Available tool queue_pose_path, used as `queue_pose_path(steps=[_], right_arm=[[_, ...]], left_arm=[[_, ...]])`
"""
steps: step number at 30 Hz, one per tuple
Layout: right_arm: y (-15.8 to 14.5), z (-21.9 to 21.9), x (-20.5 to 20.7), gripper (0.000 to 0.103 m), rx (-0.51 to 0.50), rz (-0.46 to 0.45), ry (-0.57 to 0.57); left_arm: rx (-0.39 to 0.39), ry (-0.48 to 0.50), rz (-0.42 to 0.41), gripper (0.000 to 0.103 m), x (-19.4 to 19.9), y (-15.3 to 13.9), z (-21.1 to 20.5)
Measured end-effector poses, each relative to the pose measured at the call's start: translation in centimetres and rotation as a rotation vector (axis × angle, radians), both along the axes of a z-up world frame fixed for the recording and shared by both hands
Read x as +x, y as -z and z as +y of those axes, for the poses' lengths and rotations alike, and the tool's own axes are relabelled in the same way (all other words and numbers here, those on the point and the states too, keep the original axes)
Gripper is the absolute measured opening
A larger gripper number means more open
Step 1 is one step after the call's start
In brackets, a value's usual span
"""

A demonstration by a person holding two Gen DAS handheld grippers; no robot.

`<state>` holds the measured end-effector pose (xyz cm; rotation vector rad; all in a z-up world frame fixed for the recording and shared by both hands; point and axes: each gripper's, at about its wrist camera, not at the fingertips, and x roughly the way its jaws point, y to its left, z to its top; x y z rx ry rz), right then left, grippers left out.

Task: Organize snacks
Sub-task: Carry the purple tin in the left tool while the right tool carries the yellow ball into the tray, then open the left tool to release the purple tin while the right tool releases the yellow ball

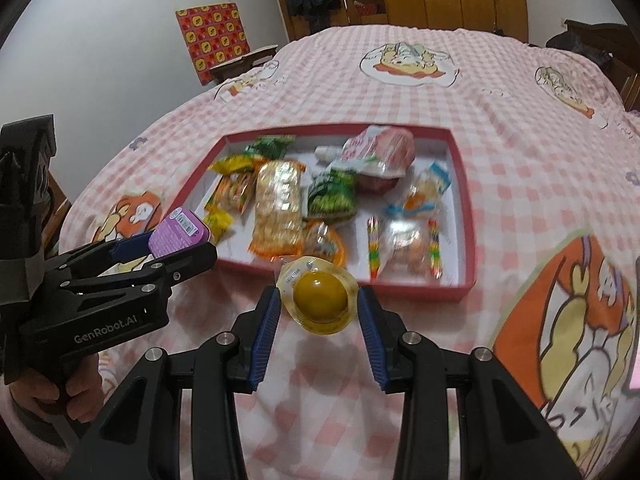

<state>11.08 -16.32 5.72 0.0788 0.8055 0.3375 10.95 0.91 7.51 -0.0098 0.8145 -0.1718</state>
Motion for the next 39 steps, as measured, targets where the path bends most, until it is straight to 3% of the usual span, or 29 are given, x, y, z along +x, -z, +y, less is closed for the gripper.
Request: queue_pose_path(steps=[19,34,36,39], right_arm=[[-0.1,-1.6,5.8,0.041,-0.018,-0.005,0.091],[0.7,-1.2,6.8,0.042,-0.029,0.005,0.092],[0.6,-1.2,6.6,0.042,-0.023,0.002,0.088],[0.4,-1.1,6.2,0.043,-0.026,-0.010,0.090]], left_arm=[[-0.030,-0.076,0.025,0.067,5.0,1.8,0.5],[-0.022,-0.078,0.019,0.068,5.6,2.0,0.4],[-0.032,-0.081,0.037,0.072,5.7,2.1,0.5],[-0.050,-0.094,0.023,0.086,5.2,1.9,0.8]])
